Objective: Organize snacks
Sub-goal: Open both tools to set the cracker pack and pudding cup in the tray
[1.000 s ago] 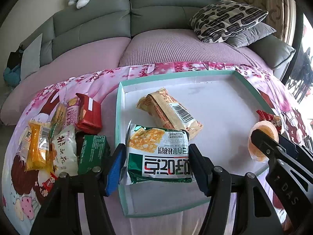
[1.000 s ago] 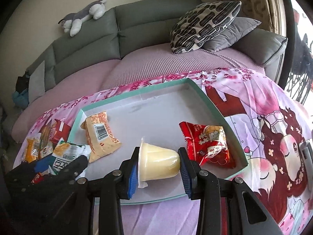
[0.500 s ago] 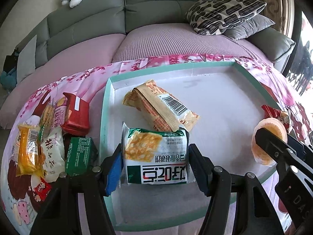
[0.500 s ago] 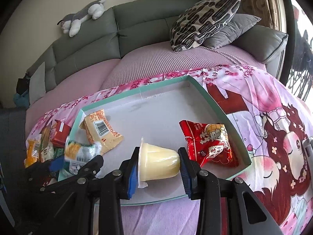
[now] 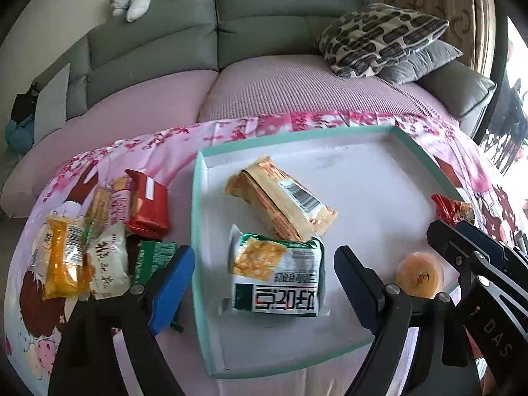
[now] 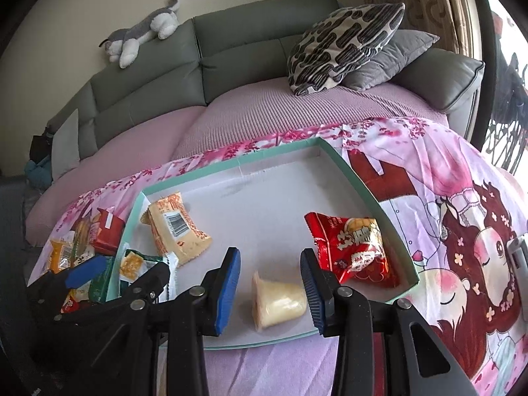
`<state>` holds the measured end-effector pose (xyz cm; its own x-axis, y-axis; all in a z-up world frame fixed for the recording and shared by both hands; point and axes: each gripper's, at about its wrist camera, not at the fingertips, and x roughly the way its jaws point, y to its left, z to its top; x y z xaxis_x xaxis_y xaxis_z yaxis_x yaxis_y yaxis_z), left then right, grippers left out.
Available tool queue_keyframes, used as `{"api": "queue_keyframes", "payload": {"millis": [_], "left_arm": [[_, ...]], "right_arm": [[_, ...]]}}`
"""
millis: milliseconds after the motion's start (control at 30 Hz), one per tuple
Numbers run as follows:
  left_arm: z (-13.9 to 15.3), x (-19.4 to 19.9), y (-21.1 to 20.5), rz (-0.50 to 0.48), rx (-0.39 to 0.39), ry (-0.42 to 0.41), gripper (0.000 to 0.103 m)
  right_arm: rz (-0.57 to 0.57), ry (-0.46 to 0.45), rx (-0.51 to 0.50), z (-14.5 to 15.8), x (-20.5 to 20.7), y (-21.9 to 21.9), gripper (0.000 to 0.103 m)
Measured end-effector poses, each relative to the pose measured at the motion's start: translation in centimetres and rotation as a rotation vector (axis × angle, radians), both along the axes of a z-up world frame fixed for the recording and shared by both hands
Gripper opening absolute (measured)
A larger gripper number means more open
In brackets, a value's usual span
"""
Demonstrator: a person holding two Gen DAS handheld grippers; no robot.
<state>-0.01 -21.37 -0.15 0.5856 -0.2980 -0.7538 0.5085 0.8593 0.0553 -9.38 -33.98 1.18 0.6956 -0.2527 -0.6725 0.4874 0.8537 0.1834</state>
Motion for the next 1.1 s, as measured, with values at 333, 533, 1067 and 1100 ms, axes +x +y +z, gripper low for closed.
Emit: {"api": "queue_keyframes", "payload": {"millis": [333, 533, 1067, 1100], "left_arm": [[0.9, 0.9, 2.3, 0.088, -0.025, -0.009, 0.087], [1.3, 1.7, 4.4, 0.220, -0.044, -0.022, 0.097], [0.3, 3.0, 7.3, 0.361, -0.023, 0.001, 0.103], [0.3, 3.0, 7.4, 0.361, -0.018, 0.002, 0.103]], "right_arm": [[-0.009, -0.005, -0.006, 0.3, -0.2, 0.0, 0.041], [-0.015, 0.018, -0.011, 0.0, 0.2, 0.1, 0.049], [0.046, -0.013, -0.055, 0.4, 0.8, 1.8, 0.103], [0.047, -0.013, -0.057, 0.4, 0.8, 1.8, 0.103]]}}
